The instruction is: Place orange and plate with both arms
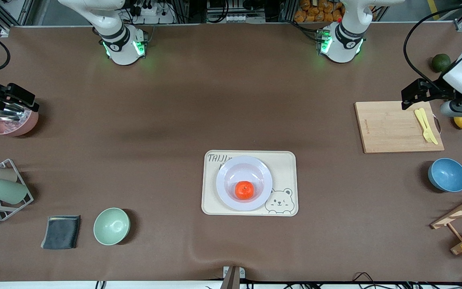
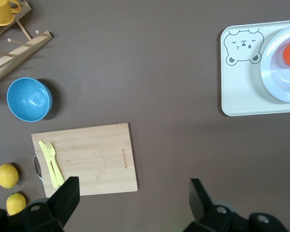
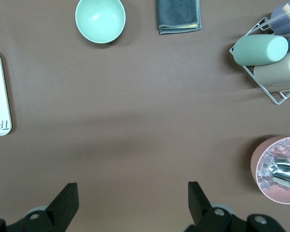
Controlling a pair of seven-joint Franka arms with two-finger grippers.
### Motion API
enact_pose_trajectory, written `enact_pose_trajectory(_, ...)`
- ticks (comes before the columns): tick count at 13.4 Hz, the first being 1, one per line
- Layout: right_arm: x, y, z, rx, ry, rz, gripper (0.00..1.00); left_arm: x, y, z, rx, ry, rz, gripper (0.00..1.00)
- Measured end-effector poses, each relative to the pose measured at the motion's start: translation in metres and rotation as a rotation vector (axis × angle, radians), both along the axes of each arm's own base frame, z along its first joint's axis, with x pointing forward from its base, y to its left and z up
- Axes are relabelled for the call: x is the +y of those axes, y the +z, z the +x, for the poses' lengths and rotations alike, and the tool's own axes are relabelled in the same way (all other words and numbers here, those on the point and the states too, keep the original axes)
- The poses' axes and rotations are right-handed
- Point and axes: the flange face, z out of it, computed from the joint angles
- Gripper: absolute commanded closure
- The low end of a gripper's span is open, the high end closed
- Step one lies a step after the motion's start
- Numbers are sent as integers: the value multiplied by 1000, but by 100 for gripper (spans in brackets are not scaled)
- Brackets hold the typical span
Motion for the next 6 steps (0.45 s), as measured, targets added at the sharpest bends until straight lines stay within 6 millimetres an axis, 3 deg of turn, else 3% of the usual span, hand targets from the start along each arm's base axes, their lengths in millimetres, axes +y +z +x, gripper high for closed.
enact_pose_trajectory(6, 4, 1, 1, -4, 7, 0, 0, 0, 0, 0, -1, 0, 0, 0)
